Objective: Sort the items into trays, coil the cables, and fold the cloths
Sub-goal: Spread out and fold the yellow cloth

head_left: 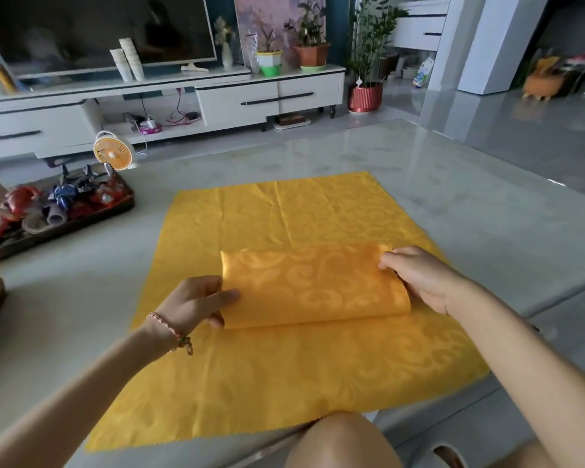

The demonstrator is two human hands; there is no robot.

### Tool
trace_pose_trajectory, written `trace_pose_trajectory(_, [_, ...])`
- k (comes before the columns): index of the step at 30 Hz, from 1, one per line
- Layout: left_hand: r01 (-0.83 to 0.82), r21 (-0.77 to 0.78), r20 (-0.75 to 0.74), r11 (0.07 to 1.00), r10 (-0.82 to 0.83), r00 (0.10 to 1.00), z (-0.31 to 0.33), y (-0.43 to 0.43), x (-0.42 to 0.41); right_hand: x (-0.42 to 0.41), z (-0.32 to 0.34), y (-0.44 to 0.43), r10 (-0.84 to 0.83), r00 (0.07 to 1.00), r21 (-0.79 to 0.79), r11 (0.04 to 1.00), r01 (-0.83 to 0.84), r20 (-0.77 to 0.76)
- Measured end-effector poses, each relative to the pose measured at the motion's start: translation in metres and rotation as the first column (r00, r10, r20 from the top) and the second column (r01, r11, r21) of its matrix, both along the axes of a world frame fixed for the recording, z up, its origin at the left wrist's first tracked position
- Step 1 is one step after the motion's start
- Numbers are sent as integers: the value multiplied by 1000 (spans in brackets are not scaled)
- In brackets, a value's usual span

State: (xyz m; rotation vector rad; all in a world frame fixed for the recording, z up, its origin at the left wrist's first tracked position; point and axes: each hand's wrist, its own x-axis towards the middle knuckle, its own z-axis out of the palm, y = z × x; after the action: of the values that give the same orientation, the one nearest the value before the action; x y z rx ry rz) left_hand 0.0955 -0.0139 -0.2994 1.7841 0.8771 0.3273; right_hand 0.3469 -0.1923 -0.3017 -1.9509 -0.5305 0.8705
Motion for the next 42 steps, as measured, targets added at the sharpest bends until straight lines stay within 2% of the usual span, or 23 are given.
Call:
trace_pose_trajectory(2, [-72, 53, -41, 996, 74, 996, -9, 2, 5, 3, -2, 4, -23, 996, 2, 1000, 23, 88])
trace_pose_trajectory(4, [-146, 104, -98, 984, 156, 983, -18, 4, 12, 5, -7, 7, -14, 958, -3, 1000, 15, 286])
trace_pose_trajectory(7, [-142, 316, -252, 938, 228, 941, -24, 7, 24, 2, -12, 15, -29, 822, -36, 998, 60, 568])
trace_pose_trajectory(9, [-131, 456, -318, 881, 299, 900, -24, 5, 30, -1, -12, 21, 27, 711, -118, 990, 78, 703])
trace_pose_trajectory(12, [-134, 574, -361, 808, 396, 844, -25, -3, 37, -7, -16, 29, 162, 579, -275, 955, 113, 799])
trace_pose_trajectory(16, [-83, 701, -371, 708, 462, 806, -25, -12, 43, -12, -21, 33, 157, 546, -292, 941, 170, 823])
trace_pose_trajectory(20, [-108, 701, -383, 705, 499, 778, -27, -17, 47, -11, -21, 31, 166, 509, -300, 934, 194, 845])
trace_pose_trajectory(24, [-85, 693, -412, 716, 490, 768, -25, -11, 51, -13, -18, 33, 245, 456, -384, 891, 241, 855])
trace_pose_trajectory(26, [-171, 595, -333, 786, 434, 837, -22, -3, 54, -15, -15, 37, 296, 417, -420, 873, 246, 860])
trace_pose_trajectory(28, [-335, 340, -124, 879, 395, 910, -18, 3, 57, -17, -12, 42, 313, 388, -402, 899, 175, 867])
trace_pose_trajectory(29, [-387, 183, 4, 904, 393, 919, -15, 6, 58, -18, -9, 45, 287, 404, -353, 930, 98, 868])
trace_pose_trajectory(30, [-405, 22, 113, 914, 400, 909, -10, 6, 57, -20, -5, 48, 248, 463, -279, 960, -1, 851])
trace_pose_trajectory(32, [-371, -182, 255, 911, 408, 877, 6, 6, 54, -26, 8, 54, 170, 624, -72, 981, -180, 763])
trace_pose_trajectory(34, [-300, -187, 342, 936, 348, 873, 24, 6, 48, -34, 24, 63, 175, 737, 75, 953, -292, 653])
trace_pose_trajectory(36, [-216, -155, 403, 964, 261, 877, 44, 6, 41, -45, 42, 71, 258, 798, 141, 909, -391, 545])
trace_pose_trajectory(39, [-116, -90, 440, 989, 145, 886, 71, 7, 31, -59, 62, 77, 387, 813, 182, 846, -501, 436])
trace_pose_trajectory(42, [-73, -5, 450, 997, 68, 891, 95, 7, 21, -71, 73, 74, 375, 835, 288, 814, -504, 402])
